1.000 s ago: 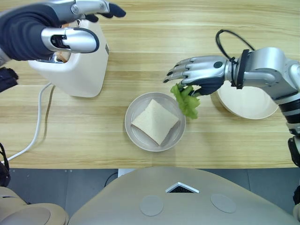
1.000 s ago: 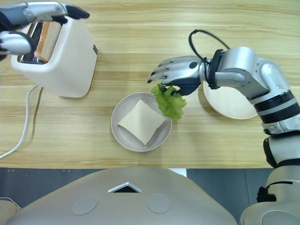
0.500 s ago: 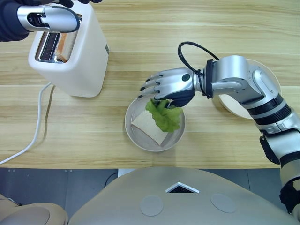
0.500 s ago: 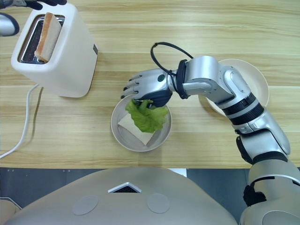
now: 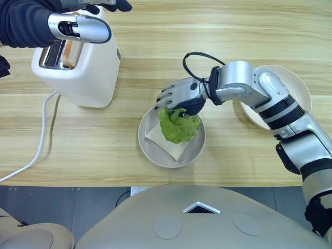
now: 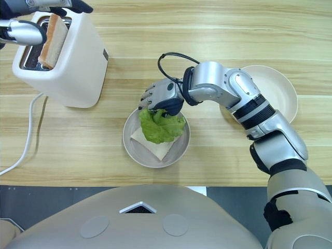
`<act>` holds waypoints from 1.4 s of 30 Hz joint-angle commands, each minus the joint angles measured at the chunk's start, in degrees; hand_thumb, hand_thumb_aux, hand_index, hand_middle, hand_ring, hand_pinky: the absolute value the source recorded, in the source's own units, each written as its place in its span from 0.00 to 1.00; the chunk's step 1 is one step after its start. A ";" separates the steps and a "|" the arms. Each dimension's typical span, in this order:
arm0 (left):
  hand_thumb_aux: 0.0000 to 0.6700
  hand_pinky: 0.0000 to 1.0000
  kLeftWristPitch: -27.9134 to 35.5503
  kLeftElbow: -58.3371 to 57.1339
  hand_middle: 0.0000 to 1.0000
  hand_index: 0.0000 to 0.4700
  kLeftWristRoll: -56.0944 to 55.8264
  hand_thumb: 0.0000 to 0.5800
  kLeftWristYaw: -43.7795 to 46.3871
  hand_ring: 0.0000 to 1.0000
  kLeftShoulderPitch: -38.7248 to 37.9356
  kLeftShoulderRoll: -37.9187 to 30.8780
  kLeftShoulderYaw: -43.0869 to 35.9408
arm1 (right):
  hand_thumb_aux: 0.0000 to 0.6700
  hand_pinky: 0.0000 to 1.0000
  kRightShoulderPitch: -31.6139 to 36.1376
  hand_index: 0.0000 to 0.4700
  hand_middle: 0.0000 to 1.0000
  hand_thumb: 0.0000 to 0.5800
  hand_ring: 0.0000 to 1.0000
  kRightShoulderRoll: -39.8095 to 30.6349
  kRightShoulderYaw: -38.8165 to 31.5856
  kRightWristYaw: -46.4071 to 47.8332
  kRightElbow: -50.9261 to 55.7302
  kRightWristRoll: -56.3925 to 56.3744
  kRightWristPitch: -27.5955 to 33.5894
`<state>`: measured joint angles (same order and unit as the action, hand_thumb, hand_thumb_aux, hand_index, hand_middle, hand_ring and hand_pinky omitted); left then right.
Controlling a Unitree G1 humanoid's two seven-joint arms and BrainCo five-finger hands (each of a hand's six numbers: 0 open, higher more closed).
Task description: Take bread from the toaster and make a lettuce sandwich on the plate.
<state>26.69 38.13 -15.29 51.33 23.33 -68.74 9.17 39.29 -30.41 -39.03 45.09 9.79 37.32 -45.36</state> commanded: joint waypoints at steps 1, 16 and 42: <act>0.00 0.00 0.12 -0.19 0.00 0.00 0.89 0.00 0.32 0.00 0.27 -0.21 -0.53 | 0.24 0.00 0.49 0.24 0.00 0.42 0.00 0.00 -0.31 -0.01 0.95 1.31 -0.20; 0.00 0.00 -5.89 -12.17 0.00 0.00 14.16 0.00 -4.55 0.00 1.62 0.12 -7.42 | 0.00 0.00 -0.95 0.00 0.00 0.00 0.00 -7.39 16.96 2.28 -11.40 -16.26 11.65; 0.00 0.00 -5.75 -24.94 0.00 0.00 52.72 0.00 -7.10 0.00 4.45 6.16 -19.70 | 0.00 0.00 -17.79 0.00 0.00 0.00 0.00 -21.40 35.00 -6.98 -10.88 -15.54 17.03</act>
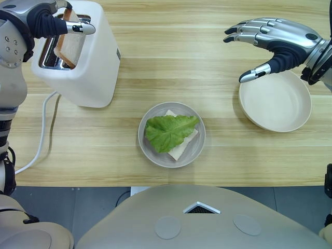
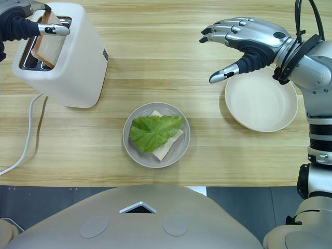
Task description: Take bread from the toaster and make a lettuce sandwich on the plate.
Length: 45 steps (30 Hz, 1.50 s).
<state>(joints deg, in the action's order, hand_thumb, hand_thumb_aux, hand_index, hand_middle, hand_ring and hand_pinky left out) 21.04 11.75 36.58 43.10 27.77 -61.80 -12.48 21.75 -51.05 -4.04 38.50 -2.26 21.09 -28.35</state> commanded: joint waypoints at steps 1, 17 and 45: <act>0.00 0.00 -0.07 1.93 0.00 0.00 0.97 0.00 1.36 0.00 -0.12 -0.89 2.45 | 0.00 0.00 -0.21 0.00 0.00 0.00 0.00 -0.74 -0.08 -0.47 1.49 0.75 0.03; 0.00 0.00 -0.15 1.94 0.00 0.00 3.70 0.00 3.10 0.00 -3.21 0.53 3.53 | 0.00 0.00 -1.28 0.00 0.00 0.00 0.00 -1.78 -0.01 -1.01 2.75 1.20 -0.41; 0.13 0.00 -1.16 -1.06 0.00 0.13 4.81 0.24 4.25 0.00 -3.72 3.92 2.35 | 0.00 0.00 -4.96 0.00 0.00 0.00 0.00 -3.61 1.58 -1.75 0.87 1.54 0.60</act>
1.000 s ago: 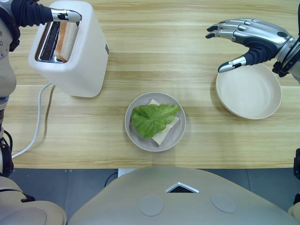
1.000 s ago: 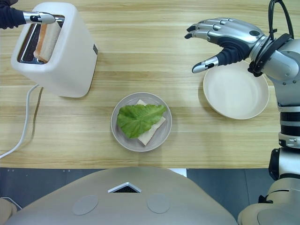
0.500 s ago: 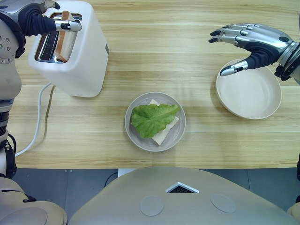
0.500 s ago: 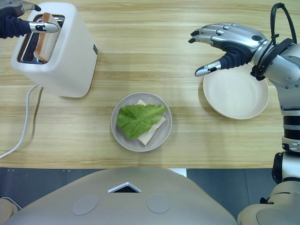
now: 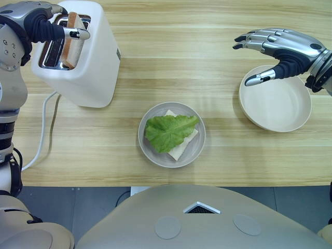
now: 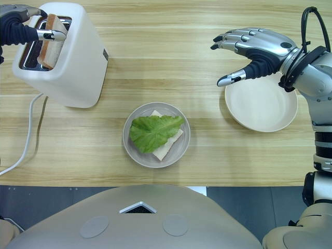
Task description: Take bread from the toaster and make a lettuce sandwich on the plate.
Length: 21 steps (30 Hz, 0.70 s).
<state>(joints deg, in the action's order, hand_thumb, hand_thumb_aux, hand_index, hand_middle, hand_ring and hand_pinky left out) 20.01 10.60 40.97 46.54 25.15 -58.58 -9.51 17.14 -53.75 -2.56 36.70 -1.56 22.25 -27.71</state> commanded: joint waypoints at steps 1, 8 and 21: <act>0.15 0.00 -0.13 0.11 0.00 0.15 0.46 0.27 0.83 0.00 -1.20 0.76 -0.61 | 0.00 0.00 -0.35 0.00 0.00 0.00 0.00 -0.94 0.09 0.05 0.17 0.42 -0.03; 0.38 0.00 -0.44 -0.34 0.00 0.38 0.61 0.62 1.11 0.00 -1.05 0.88 -0.77 | 0.00 0.00 -1.20 0.00 0.00 0.00 0.00 -1.52 0.94 0.23 -0.95 0.04 0.41; 1.00 1.00 -4.24 -2.90 1.00 1.00 -1.48 1.00 -1.35 1.00 3.24 3.07 -0.07 | 0.00 0.00 -2.26 0.00 0.00 0.00 0.00 -1.79 1.12 -1.24 0.14 1.50 0.32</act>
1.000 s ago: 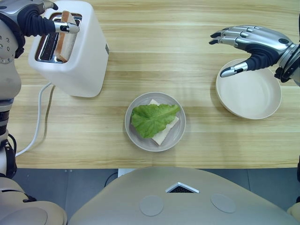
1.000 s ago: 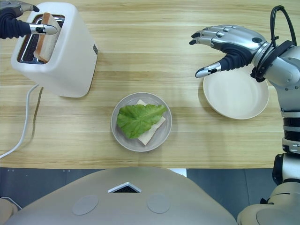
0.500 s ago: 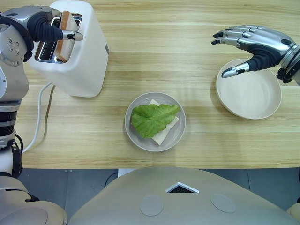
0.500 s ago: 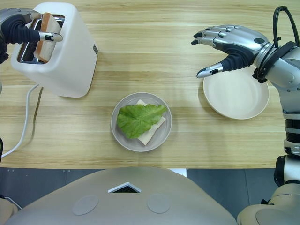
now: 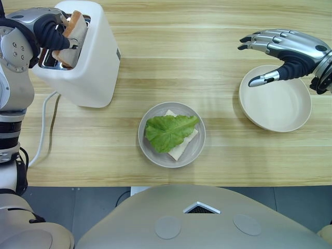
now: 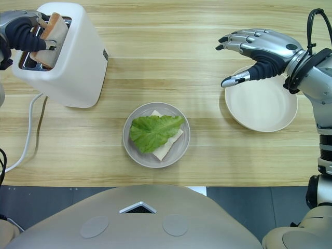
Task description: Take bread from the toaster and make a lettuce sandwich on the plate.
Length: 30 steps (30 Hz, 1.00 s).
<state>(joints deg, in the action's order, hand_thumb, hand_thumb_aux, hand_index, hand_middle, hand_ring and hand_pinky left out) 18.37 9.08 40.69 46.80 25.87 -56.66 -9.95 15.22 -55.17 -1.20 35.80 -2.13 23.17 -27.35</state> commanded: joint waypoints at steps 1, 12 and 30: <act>1.00 1.00 -3.08 -1.52 1.00 1.00 -1.59 1.00 -2.05 1.00 2.72 1.52 0.57 | 0.00 0.00 -0.28 0.00 0.00 0.00 0.00 -0.33 -0.34 -0.43 0.77 0.70 -0.06; 1.00 1.00 -3.88 -1.39 1.00 1.00 -3.50 1.00 -2.43 1.00 6.44 0.40 4.69 | 0.00 0.00 0.55 0.00 0.00 0.00 0.00 0.05 -1.71 -2.11 4.03 2.41 -0.87; 1.00 1.00 -0.85 10.42 1.00 1.00 -30.34 1.00 12.96 1.00 21.32 10.30 1.42 | 0.00 0.00 6.24 0.00 0.00 0.00 0.00 -1.00 -1.23 -3.66 10.61 0.61 -1.83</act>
<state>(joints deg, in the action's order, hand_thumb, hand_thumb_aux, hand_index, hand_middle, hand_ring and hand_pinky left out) 15.94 18.43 14.69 56.46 47.08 -49.98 -4.80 20.33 -55.08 -3.26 31.63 7.81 24.82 -29.08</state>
